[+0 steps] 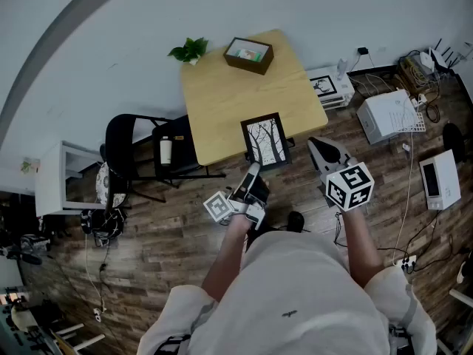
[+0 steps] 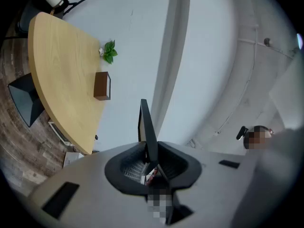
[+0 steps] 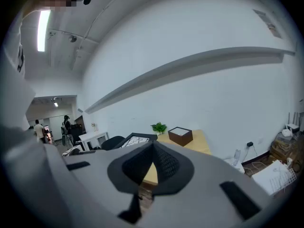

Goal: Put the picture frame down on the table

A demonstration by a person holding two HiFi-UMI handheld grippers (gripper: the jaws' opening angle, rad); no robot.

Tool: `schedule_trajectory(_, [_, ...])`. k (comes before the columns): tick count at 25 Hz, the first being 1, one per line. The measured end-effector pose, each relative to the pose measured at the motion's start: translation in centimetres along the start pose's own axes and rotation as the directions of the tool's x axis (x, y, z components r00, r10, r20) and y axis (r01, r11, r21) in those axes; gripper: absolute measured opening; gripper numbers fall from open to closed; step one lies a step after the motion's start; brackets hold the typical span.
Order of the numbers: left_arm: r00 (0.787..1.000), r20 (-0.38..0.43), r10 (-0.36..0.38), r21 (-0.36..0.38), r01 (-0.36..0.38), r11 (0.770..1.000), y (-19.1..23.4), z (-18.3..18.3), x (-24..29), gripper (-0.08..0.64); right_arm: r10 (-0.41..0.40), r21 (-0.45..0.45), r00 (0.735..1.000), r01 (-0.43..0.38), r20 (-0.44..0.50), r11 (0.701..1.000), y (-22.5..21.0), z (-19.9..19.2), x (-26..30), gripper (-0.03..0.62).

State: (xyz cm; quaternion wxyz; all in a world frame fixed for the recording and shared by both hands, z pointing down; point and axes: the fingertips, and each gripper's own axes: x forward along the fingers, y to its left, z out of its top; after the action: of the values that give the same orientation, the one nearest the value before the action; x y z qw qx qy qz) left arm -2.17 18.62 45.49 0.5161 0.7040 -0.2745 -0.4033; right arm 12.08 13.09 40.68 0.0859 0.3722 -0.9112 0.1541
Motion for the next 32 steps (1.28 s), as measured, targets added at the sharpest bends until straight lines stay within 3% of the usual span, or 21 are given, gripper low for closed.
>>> schedule_trajectory(8, [1.0,-0.008,-0.013,0.01,0.013,1.0,-0.7,-0.6,1.6,0.069,0.003,-0.032,1.0,-0.003,0.028,1.0,-0.3,0.7,-0.6,-0.003])
schedule_trajectory(21, [1.0,0.001,-0.01,0.005,0.01,1.0,-1.6,-2.9,1.9,0.069,0.026,-0.009,0.999,-0.026,0.043,1.0,0.1,0.3,-2.0,-0.002])
schedule_trajectory(32, [1.0,0.01,-0.015,-0.023,0.015,1.0,-1.0,-0.5,1.2,0.069,0.025,-0.001,1.0,-0.025,0.008,1.0,0.8,-0.3,0.5,-0.002])
